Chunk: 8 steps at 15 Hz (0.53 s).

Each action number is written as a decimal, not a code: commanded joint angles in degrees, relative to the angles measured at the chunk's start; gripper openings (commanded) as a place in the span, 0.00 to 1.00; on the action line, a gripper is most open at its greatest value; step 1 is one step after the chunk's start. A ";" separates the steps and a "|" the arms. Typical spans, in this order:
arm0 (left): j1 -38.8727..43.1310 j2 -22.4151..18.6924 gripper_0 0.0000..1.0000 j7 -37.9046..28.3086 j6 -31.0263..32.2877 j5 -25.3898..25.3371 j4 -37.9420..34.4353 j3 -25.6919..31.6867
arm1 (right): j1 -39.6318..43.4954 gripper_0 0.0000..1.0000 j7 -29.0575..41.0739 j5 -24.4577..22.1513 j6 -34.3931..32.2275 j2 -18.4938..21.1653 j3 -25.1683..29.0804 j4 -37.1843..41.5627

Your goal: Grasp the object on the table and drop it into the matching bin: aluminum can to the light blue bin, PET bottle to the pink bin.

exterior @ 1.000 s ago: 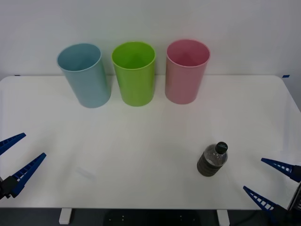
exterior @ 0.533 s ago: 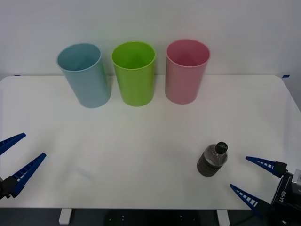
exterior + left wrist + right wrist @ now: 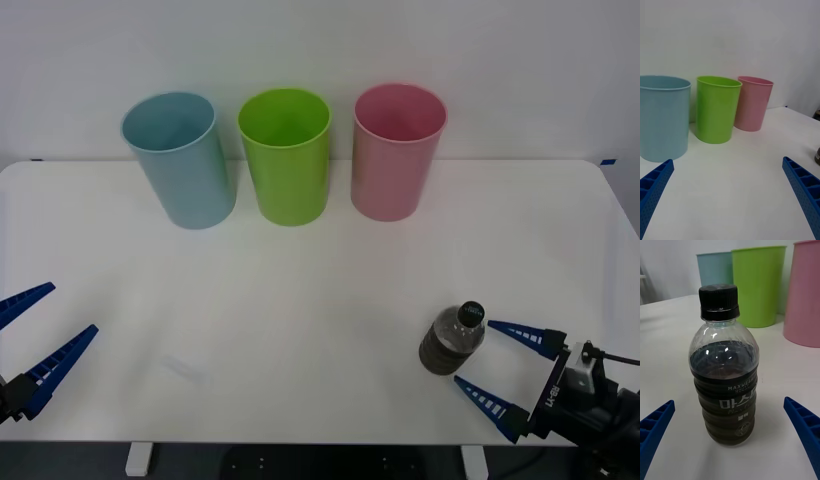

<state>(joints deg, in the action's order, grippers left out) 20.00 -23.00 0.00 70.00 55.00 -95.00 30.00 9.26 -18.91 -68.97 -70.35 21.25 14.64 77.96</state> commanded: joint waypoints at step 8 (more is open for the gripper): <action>0.00 0.00 1.00 0.00 0.00 0.00 0.00 0.00 | -5.39 1.00 -2.01 -0.64 4.52 -1.48 -5.77 -4.49</action>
<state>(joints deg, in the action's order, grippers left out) 20.00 -23.00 0.00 70.00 55.00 -95.00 30.00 4.01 -20.84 -69.67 -66.11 19.74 9.19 73.39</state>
